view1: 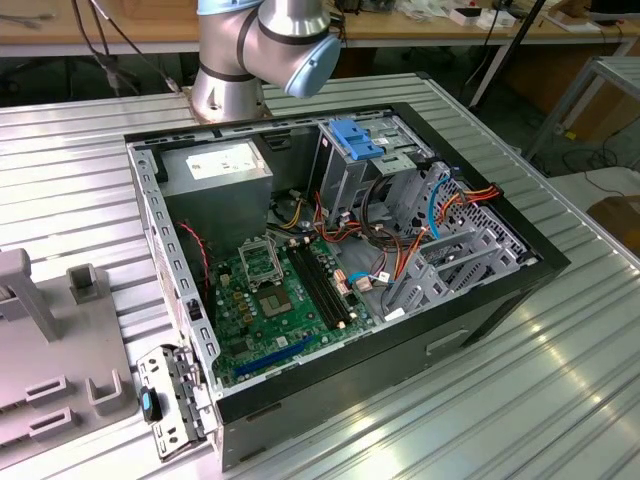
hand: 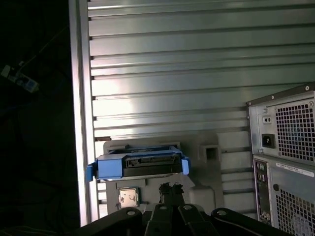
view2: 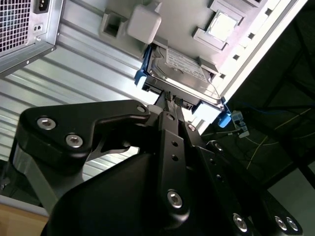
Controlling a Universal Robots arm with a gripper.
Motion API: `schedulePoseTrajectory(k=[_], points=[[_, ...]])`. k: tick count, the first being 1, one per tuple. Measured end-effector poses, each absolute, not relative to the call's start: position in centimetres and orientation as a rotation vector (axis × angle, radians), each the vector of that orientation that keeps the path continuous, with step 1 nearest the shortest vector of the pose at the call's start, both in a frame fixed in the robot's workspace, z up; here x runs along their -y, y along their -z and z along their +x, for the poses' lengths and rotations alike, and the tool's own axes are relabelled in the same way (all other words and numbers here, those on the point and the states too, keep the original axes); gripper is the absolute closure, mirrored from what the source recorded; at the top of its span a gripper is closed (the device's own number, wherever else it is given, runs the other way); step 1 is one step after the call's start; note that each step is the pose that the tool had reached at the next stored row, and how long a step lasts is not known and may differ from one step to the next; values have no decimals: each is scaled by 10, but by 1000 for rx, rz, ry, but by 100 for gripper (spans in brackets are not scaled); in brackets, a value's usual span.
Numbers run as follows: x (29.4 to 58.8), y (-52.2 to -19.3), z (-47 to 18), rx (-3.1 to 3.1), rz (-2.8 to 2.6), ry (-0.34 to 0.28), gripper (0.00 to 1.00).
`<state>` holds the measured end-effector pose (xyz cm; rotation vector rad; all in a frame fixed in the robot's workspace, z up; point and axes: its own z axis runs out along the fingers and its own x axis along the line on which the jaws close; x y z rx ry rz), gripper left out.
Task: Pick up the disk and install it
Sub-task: 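Reach for the disk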
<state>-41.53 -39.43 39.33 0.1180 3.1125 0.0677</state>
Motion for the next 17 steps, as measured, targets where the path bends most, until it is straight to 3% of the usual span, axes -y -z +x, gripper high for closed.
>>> schedulePoseTrajectory(k=[17], points=[[394,-393,-443,-3113,118,-67,89]])
